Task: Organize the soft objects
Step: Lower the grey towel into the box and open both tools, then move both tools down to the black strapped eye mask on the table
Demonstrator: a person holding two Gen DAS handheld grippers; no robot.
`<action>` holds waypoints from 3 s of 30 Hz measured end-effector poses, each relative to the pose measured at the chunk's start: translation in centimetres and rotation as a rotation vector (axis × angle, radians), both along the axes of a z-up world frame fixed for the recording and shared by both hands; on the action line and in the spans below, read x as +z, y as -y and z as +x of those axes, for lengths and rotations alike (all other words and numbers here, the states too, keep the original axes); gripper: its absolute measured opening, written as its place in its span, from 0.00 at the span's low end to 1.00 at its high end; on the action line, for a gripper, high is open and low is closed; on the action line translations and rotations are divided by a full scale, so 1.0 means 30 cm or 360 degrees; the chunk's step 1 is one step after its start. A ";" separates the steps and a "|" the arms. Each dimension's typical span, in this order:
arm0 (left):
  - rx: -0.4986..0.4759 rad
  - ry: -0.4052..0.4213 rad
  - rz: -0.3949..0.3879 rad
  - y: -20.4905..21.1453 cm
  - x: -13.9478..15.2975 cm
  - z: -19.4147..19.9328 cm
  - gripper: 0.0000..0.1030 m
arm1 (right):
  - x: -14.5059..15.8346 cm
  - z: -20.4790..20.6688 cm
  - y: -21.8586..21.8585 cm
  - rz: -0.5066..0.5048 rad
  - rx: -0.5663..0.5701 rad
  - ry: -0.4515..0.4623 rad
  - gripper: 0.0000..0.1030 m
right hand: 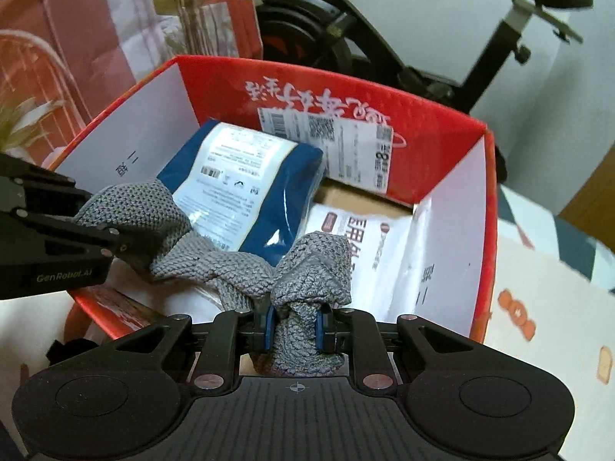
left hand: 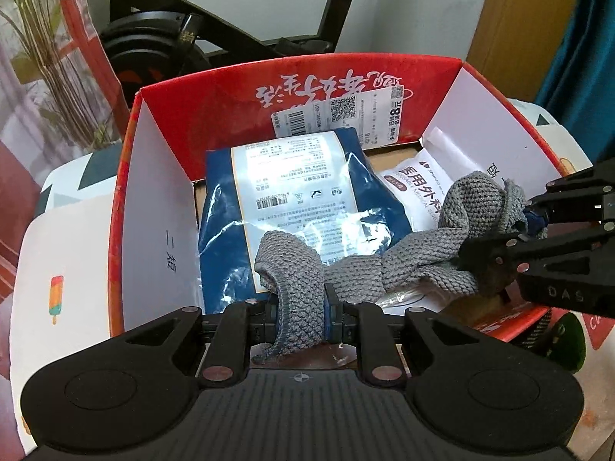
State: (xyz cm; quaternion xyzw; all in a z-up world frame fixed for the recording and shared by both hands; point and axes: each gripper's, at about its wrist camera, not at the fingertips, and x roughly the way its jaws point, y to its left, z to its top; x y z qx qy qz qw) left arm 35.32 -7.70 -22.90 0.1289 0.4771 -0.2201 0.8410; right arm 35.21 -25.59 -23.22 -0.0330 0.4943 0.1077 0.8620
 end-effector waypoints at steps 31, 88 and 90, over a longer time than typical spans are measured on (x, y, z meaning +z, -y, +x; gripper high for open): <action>0.0028 0.0335 -0.0107 -0.063 0.229 -0.100 0.62 | 0.154 -0.066 0.019 -0.0014 -0.0196 0.0069 0.72; 0.0273 0.0180 -0.0359 -0.293 -0.160 -0.469 0.43 | -0.239 -0.743 0.056 0.0394 -0.0413 0.0262 0.43; 0.0255 0.0148 -0.0363 -0.285 -0.178 -0.476 0.43 | -0.238 -0.736 0.057 0.0427 -0.0420 0.0269 0.41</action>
